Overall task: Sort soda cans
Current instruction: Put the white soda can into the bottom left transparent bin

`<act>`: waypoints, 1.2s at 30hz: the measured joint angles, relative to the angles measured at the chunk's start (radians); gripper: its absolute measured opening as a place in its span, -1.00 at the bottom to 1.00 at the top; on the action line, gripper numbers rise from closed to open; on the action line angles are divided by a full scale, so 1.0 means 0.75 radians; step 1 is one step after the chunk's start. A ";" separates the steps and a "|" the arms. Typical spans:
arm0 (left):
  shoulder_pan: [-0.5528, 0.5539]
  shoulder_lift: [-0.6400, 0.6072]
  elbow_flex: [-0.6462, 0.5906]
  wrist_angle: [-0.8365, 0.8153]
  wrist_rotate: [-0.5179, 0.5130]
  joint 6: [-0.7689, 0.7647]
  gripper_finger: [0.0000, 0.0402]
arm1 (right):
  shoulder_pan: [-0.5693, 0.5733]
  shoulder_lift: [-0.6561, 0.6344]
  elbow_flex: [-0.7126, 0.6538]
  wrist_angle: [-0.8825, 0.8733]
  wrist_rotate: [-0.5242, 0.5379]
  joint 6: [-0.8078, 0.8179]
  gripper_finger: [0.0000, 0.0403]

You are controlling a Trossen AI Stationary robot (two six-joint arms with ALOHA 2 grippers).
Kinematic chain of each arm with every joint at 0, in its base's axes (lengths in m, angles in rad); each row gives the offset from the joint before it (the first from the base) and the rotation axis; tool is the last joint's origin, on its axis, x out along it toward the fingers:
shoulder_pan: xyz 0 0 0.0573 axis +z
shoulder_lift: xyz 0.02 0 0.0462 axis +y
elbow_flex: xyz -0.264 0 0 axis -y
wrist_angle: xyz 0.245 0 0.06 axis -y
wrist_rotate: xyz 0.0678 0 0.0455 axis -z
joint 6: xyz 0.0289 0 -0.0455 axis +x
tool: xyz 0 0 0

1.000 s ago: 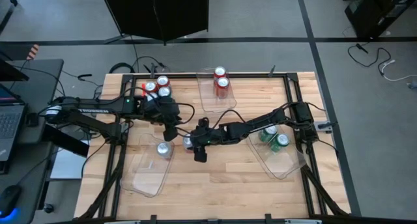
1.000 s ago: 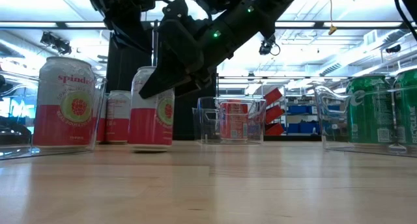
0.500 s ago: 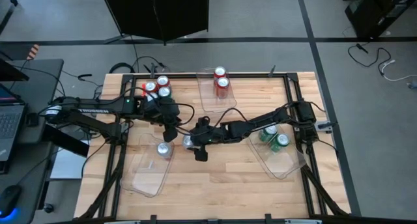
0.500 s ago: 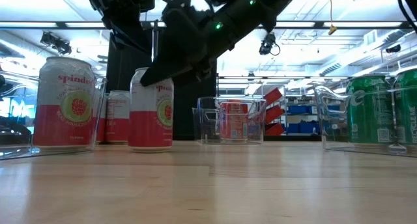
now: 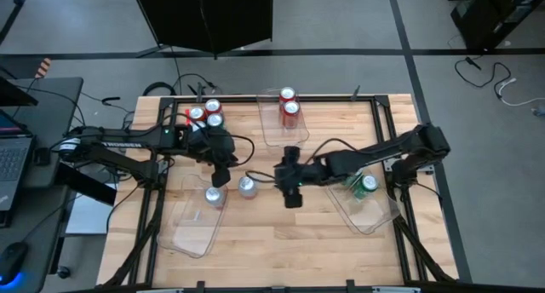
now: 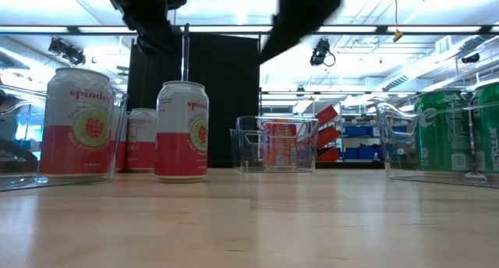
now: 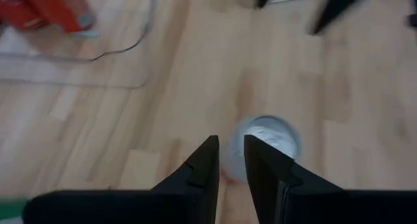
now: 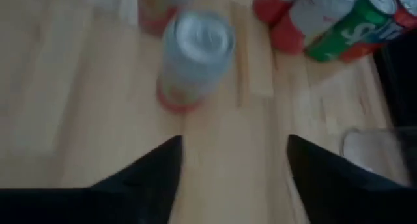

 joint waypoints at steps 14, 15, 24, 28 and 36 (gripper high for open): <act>-0.106 0.073 0.192 -0.216 0.128 0.002 -0.98 | -0.062 -0.331 -0.781 0.879 0.023 -0.022 -0.88; -0.122 0.096 0.210 -0.238 0.126 0.001 -0.98 | -0.064 -0.342 -0.805 0.910 0.023 -0.012 -0.88; -0.212 0.379 0.489 -0.529 0.097 -0.057 -0.66 | -0.065 -0.378 -0.850 0.964 0.022 0.002 -0.97; -0.240 0.493 0.599 -0.562 0.114 -0.098 -0.36 | -0.065 -0.377 -0.850 0.962 0.015 -0.007 -0.98; -0.244 0.614 0.710 -0.568 0.085 -0.108 0.20 | -0.065 -0.377 -0.850 0.954 -0.053 -0.020 -0.99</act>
